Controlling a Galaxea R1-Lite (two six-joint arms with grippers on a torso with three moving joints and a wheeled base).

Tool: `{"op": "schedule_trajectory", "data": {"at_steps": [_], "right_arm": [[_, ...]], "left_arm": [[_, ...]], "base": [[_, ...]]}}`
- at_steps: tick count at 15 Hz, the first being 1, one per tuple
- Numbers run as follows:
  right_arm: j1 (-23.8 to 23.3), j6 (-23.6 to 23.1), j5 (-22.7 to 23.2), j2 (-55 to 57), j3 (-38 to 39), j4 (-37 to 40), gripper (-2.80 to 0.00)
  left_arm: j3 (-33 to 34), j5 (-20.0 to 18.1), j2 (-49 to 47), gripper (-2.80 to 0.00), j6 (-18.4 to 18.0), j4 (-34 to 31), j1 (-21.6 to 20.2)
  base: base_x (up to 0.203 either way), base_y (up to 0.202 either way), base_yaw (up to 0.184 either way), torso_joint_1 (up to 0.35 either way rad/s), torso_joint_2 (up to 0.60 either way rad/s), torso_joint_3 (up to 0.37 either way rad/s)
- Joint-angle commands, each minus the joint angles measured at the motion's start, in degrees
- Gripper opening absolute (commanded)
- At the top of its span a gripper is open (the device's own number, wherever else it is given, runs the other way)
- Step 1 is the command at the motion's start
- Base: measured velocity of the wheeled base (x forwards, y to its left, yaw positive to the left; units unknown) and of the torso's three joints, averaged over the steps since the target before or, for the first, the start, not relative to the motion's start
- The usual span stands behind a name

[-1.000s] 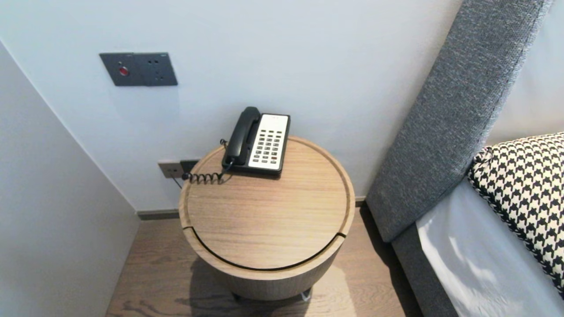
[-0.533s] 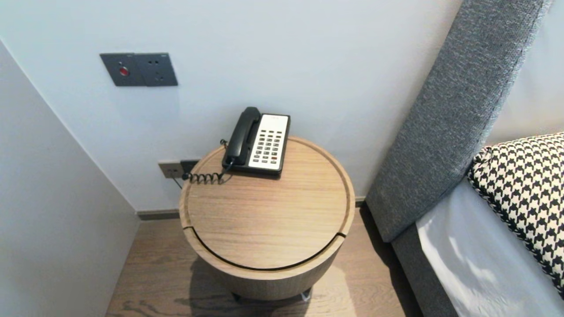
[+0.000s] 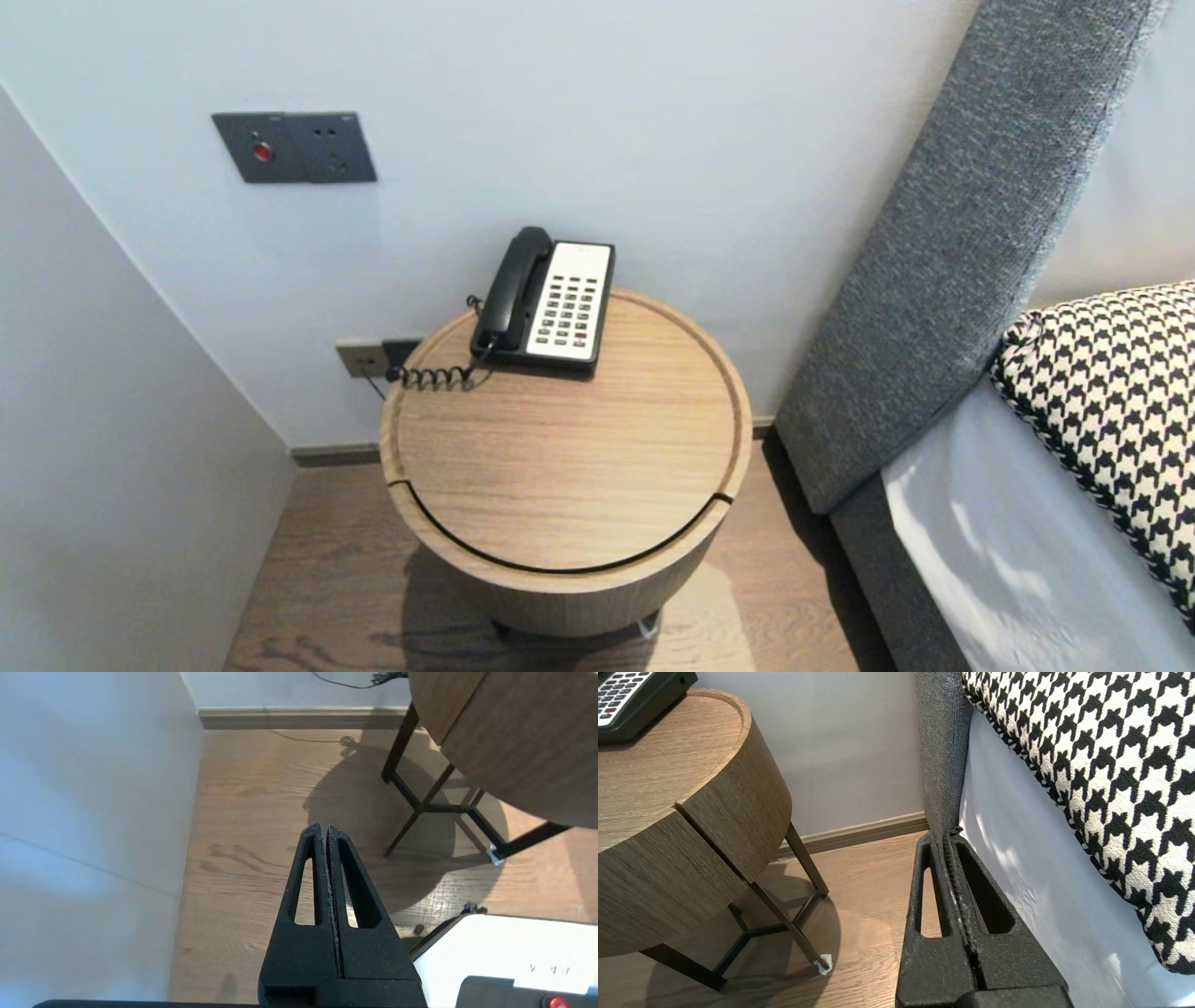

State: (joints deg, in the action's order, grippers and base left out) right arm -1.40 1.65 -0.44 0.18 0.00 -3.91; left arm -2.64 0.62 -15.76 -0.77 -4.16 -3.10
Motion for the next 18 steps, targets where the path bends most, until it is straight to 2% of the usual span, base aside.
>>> {"op": "schedule_trajectory", "data": {"at_steps": [1, 5, 11, 18], "right_arm": [[0.00, 0.02, 0.00, 0.08, 1.49, -0.04, -2.80], [0.00, 0.02, 0.00, 0.08, 1.49, -0.04, -2.80], [0.00, 0.02, 0.00, 0.08, 1.49, -0.04, -2.80], [0.00, 0.02, 0.00, 0.08, 1.49, -0.04, -2.80]], "left_arm": [[0.86, -0.33, 1.75, -2.80, -0.52, -0.34, 0.79], [1.05, -0.29, 5.24, -2.80, 0.03, 0.18, 1.99], [0.93, -0.52, 15.76, -2.80, -0.29, -0.08, 2.92], [1.24, -0.44, 15.76, -2.80, 0.16, 0.73, 3.02]], "base": [[0.000, 0.000, 0.000, 0.000, 0.00, 0.000], [0.000, 0.000, 0.000, 0.000, 0.00, 0.000], [0.000, 0.000, 0.000, 0.000, 0.00, 0.000], [0.000, 0.000, 0.000, 0.000, 0.00, 0.000]]}}
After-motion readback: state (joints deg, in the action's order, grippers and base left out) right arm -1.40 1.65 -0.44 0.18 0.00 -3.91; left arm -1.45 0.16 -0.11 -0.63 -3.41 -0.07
